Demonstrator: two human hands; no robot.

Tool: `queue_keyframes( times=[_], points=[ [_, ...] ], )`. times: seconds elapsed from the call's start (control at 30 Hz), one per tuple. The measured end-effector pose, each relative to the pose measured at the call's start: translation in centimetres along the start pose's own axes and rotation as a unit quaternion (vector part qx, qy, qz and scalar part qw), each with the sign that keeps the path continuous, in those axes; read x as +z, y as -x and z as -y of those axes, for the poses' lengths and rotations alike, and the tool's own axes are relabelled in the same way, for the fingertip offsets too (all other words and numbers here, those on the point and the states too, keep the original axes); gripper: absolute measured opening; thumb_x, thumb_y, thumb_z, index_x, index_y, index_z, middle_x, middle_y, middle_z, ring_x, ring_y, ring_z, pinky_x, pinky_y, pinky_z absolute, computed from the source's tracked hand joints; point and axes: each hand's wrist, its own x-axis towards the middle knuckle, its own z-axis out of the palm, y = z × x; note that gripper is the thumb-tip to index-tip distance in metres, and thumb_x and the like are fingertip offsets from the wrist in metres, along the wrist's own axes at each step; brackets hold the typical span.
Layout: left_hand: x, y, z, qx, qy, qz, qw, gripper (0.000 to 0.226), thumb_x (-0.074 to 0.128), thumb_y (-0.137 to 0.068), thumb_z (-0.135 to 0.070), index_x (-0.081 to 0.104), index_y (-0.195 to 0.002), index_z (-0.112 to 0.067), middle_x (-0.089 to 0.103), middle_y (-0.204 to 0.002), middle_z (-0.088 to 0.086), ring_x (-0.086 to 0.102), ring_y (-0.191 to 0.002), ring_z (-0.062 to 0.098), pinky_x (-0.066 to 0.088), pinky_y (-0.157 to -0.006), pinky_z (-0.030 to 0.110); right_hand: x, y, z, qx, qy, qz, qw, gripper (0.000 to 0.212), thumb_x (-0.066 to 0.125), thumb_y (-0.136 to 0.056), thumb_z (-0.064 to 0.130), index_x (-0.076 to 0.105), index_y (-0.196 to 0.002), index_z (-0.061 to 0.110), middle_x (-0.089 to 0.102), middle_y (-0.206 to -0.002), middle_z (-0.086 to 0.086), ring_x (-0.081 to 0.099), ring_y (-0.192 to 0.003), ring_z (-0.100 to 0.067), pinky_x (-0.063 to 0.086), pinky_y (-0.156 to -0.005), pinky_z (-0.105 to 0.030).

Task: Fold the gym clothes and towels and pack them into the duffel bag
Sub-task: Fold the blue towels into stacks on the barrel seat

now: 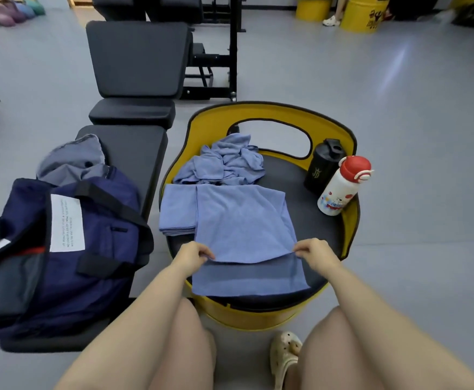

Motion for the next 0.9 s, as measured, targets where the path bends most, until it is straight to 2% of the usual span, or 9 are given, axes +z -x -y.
queue_keyframes(
  times=[0.13,0.2,0.3,0.37,0.47,0.6,0.7,0.77,0.9],
  points=[
    [-0.2,-0.3,0.7,-0.011,0.022,0.024,0.999,0.026,0.050,-0.090,0.006,0.072,-0.096,-0.007,0.063,-0.117,0.009,0.055,-0.114,0.021,0.039,-0.086,0.021,0.6,-0.3,-0.6,0.030,0.006,0.072,0.997,0.012,0.062,-0.092,0.013,0.072,-0.099,0.013,0.062,-0.113,-0.004,0.056,-0.107,-0.021,0.043,-0.090,-0.027],
    [-0.2,-0.5,1.3,-0.039,0.058,0.021,0.997,0.031,0.047,-0.088,0.008,0.070,-0.090,-0.013,0.061,-0.112,0.005,0.054,-0.110,0.019,0.039,-0.084,0.023,0.8,-0.5,-0.8,0.044,-0.015,0.100,0.994,0.007,0.064,-0.091,0.015,0.070,-0.093,0.014,0.062,-0.097,0.000,0.056,-0.095,-0.018,0.047,-0.083,-0.027],
    [-0.3,-1.3,2.7,-0.116,0.139,-0.048,0.982,0.023,0.050,-0.087,0.004,0.064,-0.086,-0.015,0.064,-0.113,0.008,0.057,-0.107,0.023,0.046,-0.087,0.031,1.1,-1.2,-0.7,0.089,-0.095,0.049,0.990,0.007,0.061,-0.093,0.016,0.063,-0.095,0.010,0.061,-0.085,-0.005,0.059,-0.083,-0.020,0.055,-0.078,-0.033],
    [-0.3,-1.7,3.1,-0.156,0.168,-0.070,0.971,0.012,0.056,-0.088,-0.003,0.060,-0.094,-0.013,0.064,-0.116,0.012,0.057,-0.108,0.026,0.048,-0.092,0.038,1.3,-1.8,-0.4,0.127,-0.146,-0.003,0.981,0.009,0.057,-0.095,0.016,0.058,-0.100,0.009,0.061,-0.091,-0.011,0.062,-0.082,-0.024,0.057,-0.074,-0.037],
    [0.2,-2.2,2.8,-0.183,0.169,-0.027,0.968,0.032,0.059,-0.091,-0.013,0.052,-0.122,-0.007,0.058,-0.123,0.012,0.054,-0.114,0.029,0.046,-0.097,0.043,2.0,-2.6,-0.2,0.161,-0.142,-0.002,0.977,0.018,0.048,-0.099,0.021,0.053,-0.113,0.011,0.060,-0.107,-0.016,0.060,-0.086,-0.027,0.052,-0.060,-0.030],
    [1.1,-2.9,1.9,-0.188,0.160,-0.027,0.969,0.047,0.063,-0.090,-0.020,0.046,-0.130,-0.003,0.052,-0.131,0.014,0.051,-0.118,0.031,0.044,-0.098,0.039,3.0,-3.9,0.3,0.179,-0.111,0.017,0.978,0.025,0.037,-0.102,0.030,0.051,-0.104,0.009,0.055,-0.103,-0.013,0.055,-0.083,-0.027,0.048,-0.071,-0.034],
    [1.5,-3.5,1.6,-0.200,0.169,-0.043,0.964,0.030,0.065,-0.088,-0.019,0.059,-0.113,-0.003,0.054,-0.128,0.015,0.052,-0.118,0.032,0.043,-0.098,0.038,3.3,-4.8,0.2,0.228,-0.175,0.006,0.958,0.035,0.035,-0.101,0.037,0.050,-0.091,0.006,0.050,-0.096,-0.013,0.050,-0.086,-0.029,0.045,-0.079,-0.038],
    [1.8,-3.7,1.5,-0.210,0.183,-0.053,0.959,0.010,0.065,-0.087,-0.016,0.058,-0.090,-0.009,0.057,-0.120,0.013,0.052,-0.116,0.030,0.043,-0.098,0.036,3.4,-5.2,0.1,0.247,-0.259,0.005,0.934,0.042,0.038,-0.100,0.036,0.054,-0.110,-0.001,0.053,-0.101,-0.016,0.054,-0.092,-0.031,0.048,-0.082,-0.040],
    [1.8,-3.7,1.0,-0.220,0.209,-0.064,0.951,0.025,0.060,-0.088,-0.011,0.041,-0.073,-0.015,0.049,-0.093,0.005,0.050,-0.098,0.027,0.043,-0.088,0.035,3.6,-5.2,0.4,0.267,-0.379,0.038,0.885,0.051,0.041,-0.101,0.031,0.037,-0.140,-0.002,0.049,-0.134,-0.014,0.052,-0.119,-0.032,0.048,-0.097,-0.043]
  ],
)
